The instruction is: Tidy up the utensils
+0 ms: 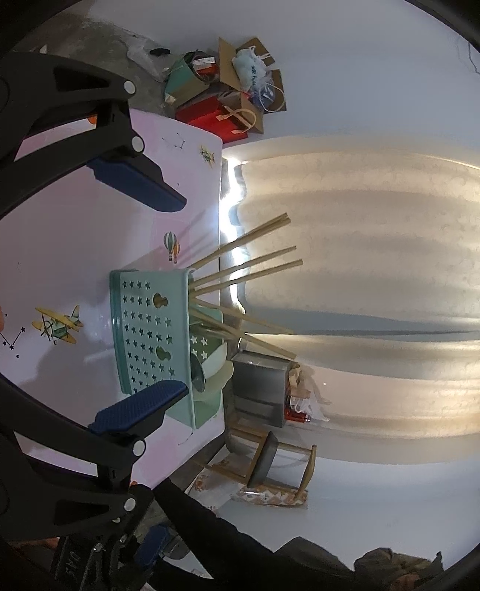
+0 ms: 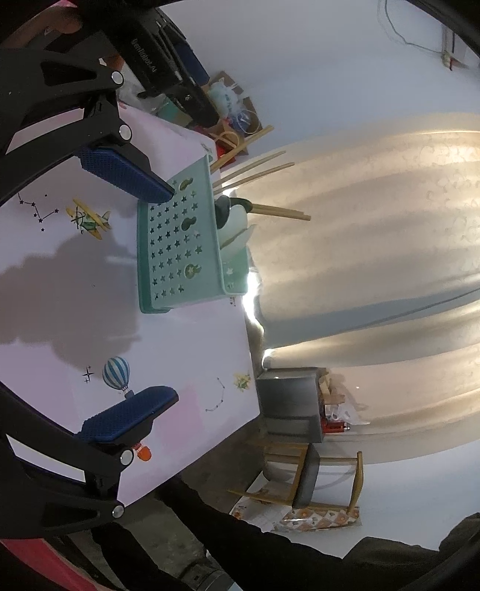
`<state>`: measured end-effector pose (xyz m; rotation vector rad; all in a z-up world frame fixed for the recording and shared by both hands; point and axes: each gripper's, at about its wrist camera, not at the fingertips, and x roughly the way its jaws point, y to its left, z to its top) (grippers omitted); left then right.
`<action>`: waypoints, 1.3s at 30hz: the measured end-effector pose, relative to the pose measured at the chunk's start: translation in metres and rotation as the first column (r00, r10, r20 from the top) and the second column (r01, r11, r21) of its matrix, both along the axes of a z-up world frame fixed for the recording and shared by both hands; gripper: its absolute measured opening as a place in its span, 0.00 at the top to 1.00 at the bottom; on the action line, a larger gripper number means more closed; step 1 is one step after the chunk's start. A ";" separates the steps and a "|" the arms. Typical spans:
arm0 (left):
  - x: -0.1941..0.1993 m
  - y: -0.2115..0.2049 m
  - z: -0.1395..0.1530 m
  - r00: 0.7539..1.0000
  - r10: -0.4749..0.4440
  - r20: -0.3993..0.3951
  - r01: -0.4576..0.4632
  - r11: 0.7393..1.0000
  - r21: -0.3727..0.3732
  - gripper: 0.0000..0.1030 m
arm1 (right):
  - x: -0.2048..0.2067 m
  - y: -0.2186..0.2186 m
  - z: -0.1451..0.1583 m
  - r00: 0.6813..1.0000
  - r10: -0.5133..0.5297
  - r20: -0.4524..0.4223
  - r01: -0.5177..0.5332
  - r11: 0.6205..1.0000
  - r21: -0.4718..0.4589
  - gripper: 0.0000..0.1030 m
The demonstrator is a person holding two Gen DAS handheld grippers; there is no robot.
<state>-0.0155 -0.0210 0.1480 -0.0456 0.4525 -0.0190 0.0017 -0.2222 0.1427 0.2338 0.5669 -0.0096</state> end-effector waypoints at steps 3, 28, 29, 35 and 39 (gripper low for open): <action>-0.002 -0.004 0.001 1.000 -0.018 0.001 0.018 1.000 0.025 0.14 | 0.001 0.001 0.002 1.000 0.001 0.002 -0.001 1.000 -0.003 0.06; -0.007 -0.018 -0.003 0.998 -0.065 -0.012 0.065 0.997 0.032 0.14 | -0.001 -0.005 0.000 1.000 -0.018 0.002 0.018 1.000 -0.023 0.06; -0.006 -0.018 -0.003 0.998 -0.061 -0.015 0.062 0.998 0.035 0.14 | -0.001 -0.005 0.000 1.000 -0.020 0.003 0.020 1.000 -0.024 0.06; -0.004 -0.017 -0.006 0.999 -0.041 -0.017 0.042 0.998 0.049 0.14 | 0.000 -0.009 0.000 1.000 -0.020 0.000 0.020 1.000 -0.014 0.06; -0.004 -0.017 -0.005 0.999 -0.041 -0.015 0.042 0.998 0.048 0.14 | -0.002 -0.012 0.001 1.000 -0.026 0.005 0.026 0.999 -0.020 0.06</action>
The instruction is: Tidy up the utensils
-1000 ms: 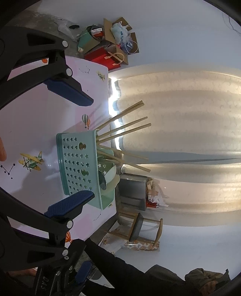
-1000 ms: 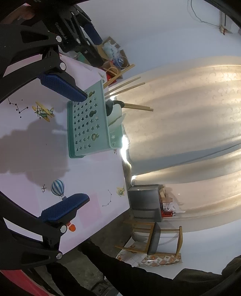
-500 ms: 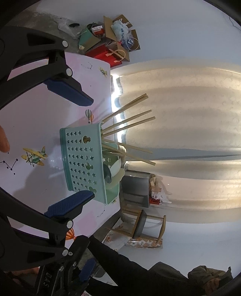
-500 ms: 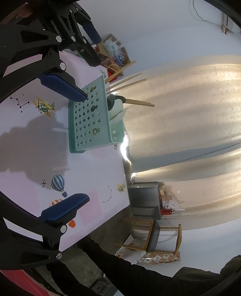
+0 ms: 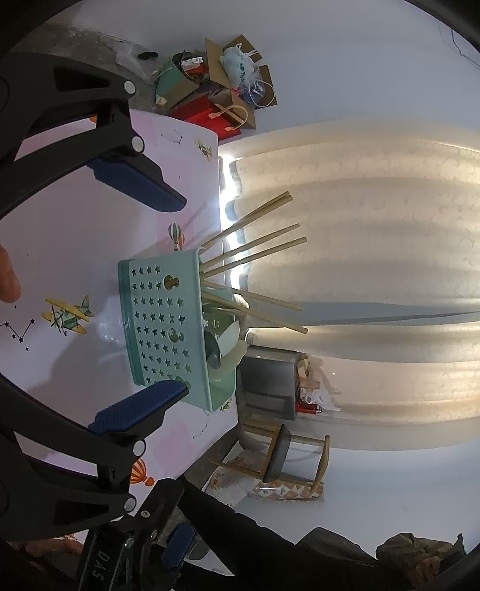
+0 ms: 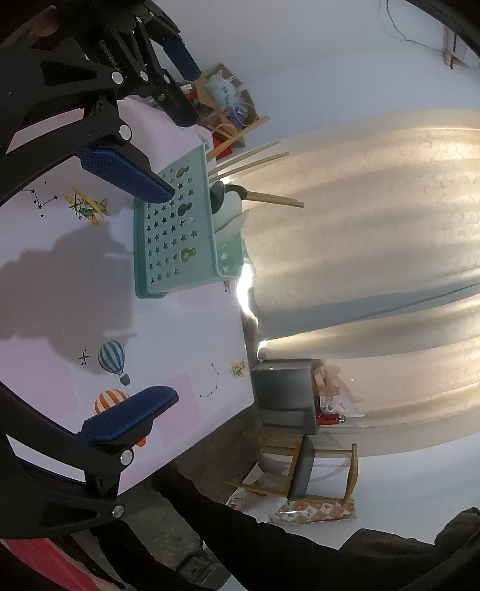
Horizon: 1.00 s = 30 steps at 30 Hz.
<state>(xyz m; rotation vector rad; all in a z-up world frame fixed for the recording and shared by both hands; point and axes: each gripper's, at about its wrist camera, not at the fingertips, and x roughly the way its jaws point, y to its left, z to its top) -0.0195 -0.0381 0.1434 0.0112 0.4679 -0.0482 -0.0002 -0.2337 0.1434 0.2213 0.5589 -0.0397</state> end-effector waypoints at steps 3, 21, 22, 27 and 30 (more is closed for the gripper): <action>-0.001 -0.003 0.000 1.000 -0.004 0.008 0.004 1.000 0.015 0.14 | 0.000 -0.002 0.000 1.000 0.001 -0.001 -0.001 1.000 0.015 0.06; -0.001 0.001 0.002 1.000 0.001 0.010 -0.001 1.000 -0.003 0.14 | 0.000 -0.002 0.001 1.000 0.002 -0.007 -0.002 1.000 0.015 0.06; -0.001 0.001 0.002 1.000 0.003 0.010 -0.003 1.000 -0.003 0.14 | 0.000 -0.002 0.002 1.000 0.003 -0.008 -0.003 1.000 0.015 0.06; -0.001 0.002 0.002 1.000 0.007 0.011 -0.007 1.000 -0.003 0.14 | 0.000 -0.002 0.003 1.000 0.002 -0.010 -0.002 1.000 0.015 0.06; -0.001 0.003 0.002 1.000 0.009 0.010 -0.009 1.000 -0.003 0.14 | 0.000 -0.003 0.003 1.000 -0.001 -0.011 0.001 1.000 0.016 0.06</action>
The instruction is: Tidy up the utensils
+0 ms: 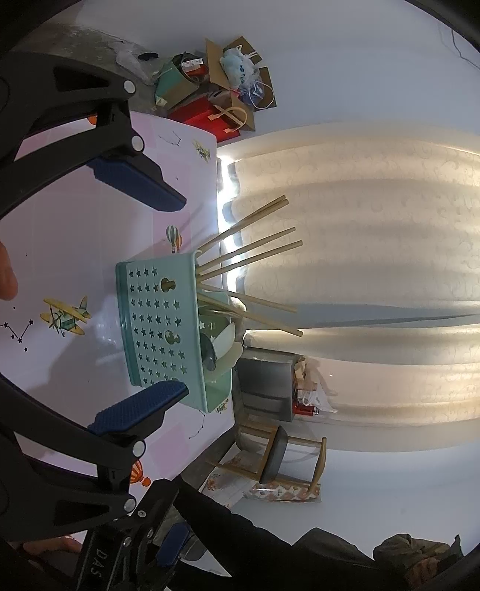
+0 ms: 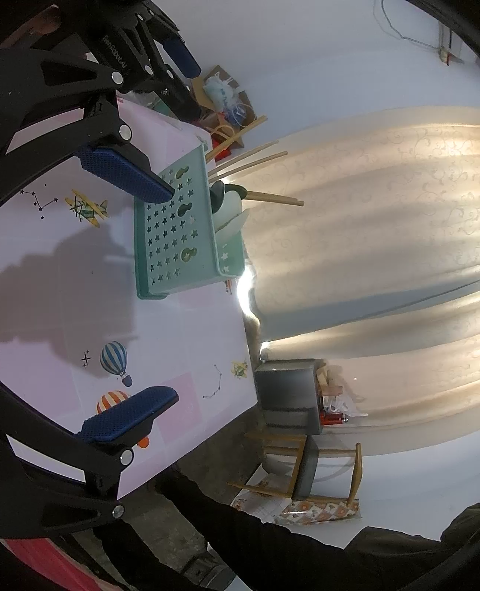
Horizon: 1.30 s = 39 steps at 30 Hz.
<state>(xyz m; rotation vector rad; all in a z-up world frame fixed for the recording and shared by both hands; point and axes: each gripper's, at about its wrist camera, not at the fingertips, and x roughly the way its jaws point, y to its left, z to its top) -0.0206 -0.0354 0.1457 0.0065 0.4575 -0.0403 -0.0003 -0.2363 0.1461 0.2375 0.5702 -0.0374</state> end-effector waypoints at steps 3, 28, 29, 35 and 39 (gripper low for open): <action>0.000 0.001 0.000 1.000 0.000 0.000 0.000 1.000 0.001 0.14 | 0.000 -0.001 0.000 1.000 0.000 -0.001 0.000 1.000 0.006 0.06; -0.003 0.000 -0.001 1.000 0.001 -0.008 -0.001 1.000 -0.009 0.13 | 0.003 -0.005 -0.002 1.000 -0.009 -0.006 0.009 1.000 0.016 0.06; -0.003 0.000 -0.001 1.000 0.001 -0.008 -0.001 1.000 -0.010 0.13 | 0.002 -0.005 -0.002 1.000 -0.009 -0.006 0.010 1.000 0.017 0.06; -0.003 -0.003 0.000 1.000 0.000 -0.011 0.000 1.000 0.007 0.13 | 0.003 -0.005 -0.002 1.000 -0.007 -0.006 0.007 1.000 0.021 0.06; -0.003 -0.003 0.001 1.000 0.005 -0.007 -0.005 1.000 0.002 0.13 | 0.001 -0.004 -0.003 1.000 -0.007 -0.001 0.007 1.000 0.012 0.06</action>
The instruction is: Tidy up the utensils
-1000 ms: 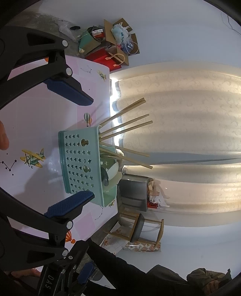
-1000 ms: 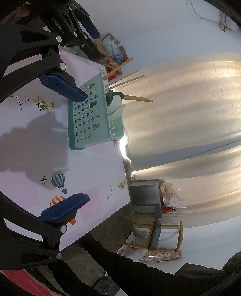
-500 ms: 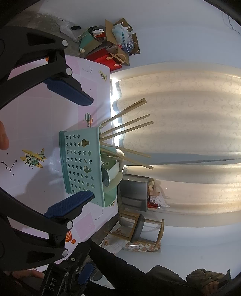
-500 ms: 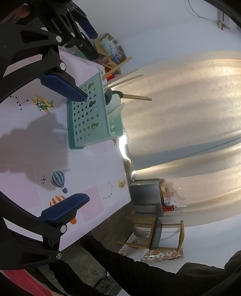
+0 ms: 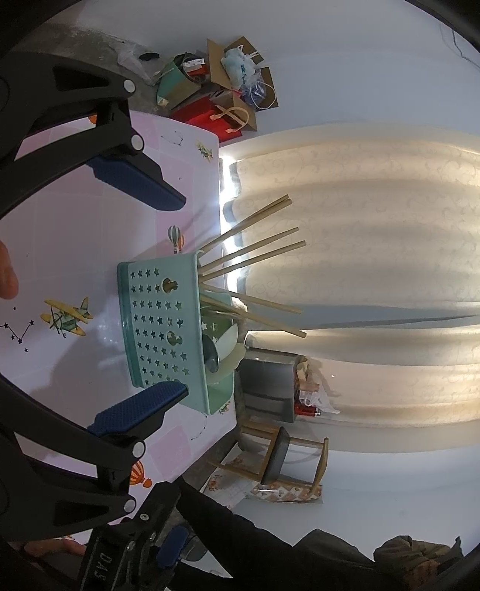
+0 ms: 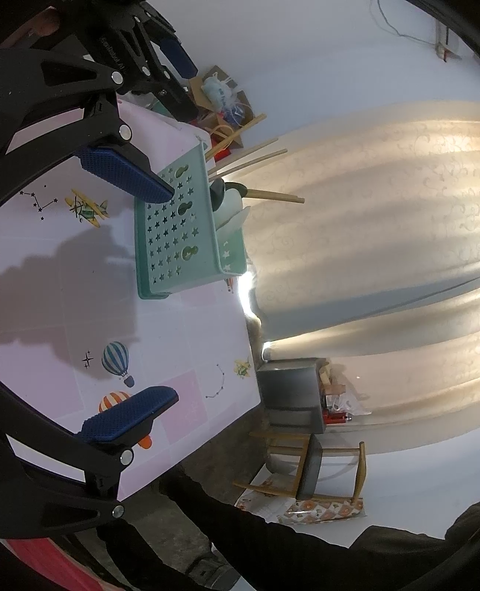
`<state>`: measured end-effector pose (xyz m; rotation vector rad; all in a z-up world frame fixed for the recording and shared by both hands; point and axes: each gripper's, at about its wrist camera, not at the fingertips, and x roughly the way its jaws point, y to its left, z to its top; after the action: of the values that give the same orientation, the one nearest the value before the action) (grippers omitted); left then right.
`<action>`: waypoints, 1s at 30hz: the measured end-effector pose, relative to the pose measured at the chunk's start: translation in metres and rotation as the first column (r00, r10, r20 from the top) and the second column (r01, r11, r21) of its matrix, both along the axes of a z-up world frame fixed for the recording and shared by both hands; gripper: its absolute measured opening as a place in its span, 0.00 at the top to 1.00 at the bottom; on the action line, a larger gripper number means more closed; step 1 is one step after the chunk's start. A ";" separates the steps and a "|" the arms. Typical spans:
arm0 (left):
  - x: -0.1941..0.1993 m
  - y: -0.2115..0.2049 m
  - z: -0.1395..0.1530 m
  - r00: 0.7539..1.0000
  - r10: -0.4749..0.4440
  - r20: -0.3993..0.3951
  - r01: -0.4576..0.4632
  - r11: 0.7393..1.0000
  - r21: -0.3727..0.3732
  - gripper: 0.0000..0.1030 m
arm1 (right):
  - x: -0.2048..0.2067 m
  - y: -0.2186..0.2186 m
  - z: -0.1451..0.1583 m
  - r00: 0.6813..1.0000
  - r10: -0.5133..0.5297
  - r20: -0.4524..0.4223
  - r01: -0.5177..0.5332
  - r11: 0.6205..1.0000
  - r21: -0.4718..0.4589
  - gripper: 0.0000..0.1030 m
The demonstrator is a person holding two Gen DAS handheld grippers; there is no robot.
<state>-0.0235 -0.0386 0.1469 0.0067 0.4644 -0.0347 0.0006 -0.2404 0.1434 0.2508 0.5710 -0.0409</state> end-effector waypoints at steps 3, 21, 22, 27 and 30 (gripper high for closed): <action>0.001 0.001 -0.001 1.000 0.003 -0.003 -0.003 1.000 -0.008 0.13 | 0.000 0.001 -0.001 1.000 -0.001 -0.002 0.001 1.000 -0.001 0.06; 0.002 0.003 -0.002 1.000 0.015 -0.003 -0.015 1.000 -0.006 0.13 | 0.000 0.007 0.000 1.000 0.009 0.004 -0.009 1.000 -0.024 0.06; 0.002 0.002 -0.001 1.000 0.015 -0.003 -0.015 1.000 -0.004 0.13 | 0.000 0.007 0.000 1.000 0.010 0.004 -0.010 1.000 -0.024 0.06; 0.000 0.000 -0.001 1.000 0.014 -0.003 -0.014 1.000 0.006 0.13 | 0.000 0.009 -0.001 1.000 0.005 0.004 -0.005 1.000 -0.017 0.06; 0.001 -0.001 -0.001 1.000 0.021 -0.007 -0.021 1.000 0.008 0.13 | 0.001 0.009 -0.002 1.000 0.006 0.004 -0.006 1.000 -0.013 0.06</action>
<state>-0.0224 -0.0397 0.1457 0.0093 0.4719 -0.0128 0.0011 -0.2311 0.1418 0.2361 0.5676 -0.0384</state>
